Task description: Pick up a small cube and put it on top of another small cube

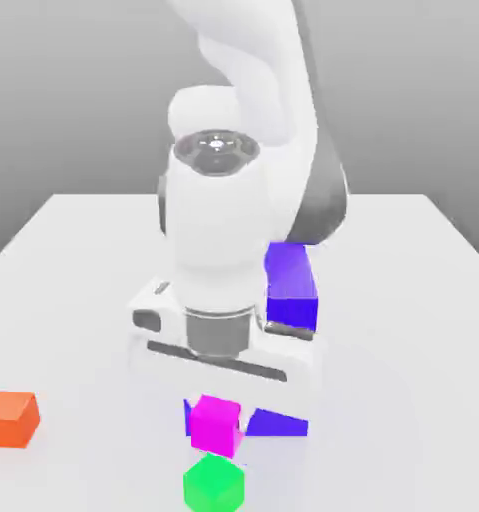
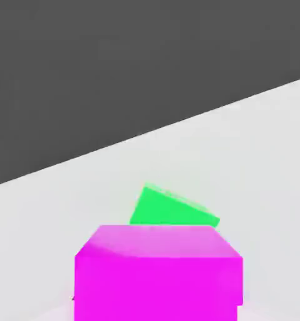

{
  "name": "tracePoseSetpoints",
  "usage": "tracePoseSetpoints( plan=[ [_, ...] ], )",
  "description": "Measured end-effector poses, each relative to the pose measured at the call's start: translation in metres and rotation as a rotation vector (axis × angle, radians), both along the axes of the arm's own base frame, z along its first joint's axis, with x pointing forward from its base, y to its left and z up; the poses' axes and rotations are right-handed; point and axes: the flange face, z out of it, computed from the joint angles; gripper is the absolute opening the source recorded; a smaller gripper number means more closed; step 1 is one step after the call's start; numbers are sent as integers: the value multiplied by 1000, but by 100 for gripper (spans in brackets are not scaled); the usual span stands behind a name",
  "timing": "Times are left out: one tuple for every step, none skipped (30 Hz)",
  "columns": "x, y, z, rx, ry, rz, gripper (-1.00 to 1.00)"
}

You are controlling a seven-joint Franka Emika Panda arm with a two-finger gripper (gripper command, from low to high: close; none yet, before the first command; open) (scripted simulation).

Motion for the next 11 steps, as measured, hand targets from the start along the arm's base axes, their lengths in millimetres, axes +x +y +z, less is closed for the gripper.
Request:
tracePoseSetpoints(
  plan=[
    [0, -2, -11, 0, -1, 0, -100],
    [0, -2, -24, 0, -1, 0, -100],
    [-1, -2, -37, 0, -1, 0, -100],
    [-1, -2, -44, 0, -1, 1, 100],
    [-1, -2, -44, 0, -1, 1, 100],
    [-1, -2, -44, 0, -1, 1, 100],
    [-1, -2, -44, 0, -1, 1, 100],
    [-1, -2, -44, 0, -1, 1, 100],
    [-1, -2, -44, 0, -1, 1, 100],
    [-2, -2, -48, 0, -1, 1, 100],
    [-1, -2, -43, 0, -1, 1, 100]
  ],
)
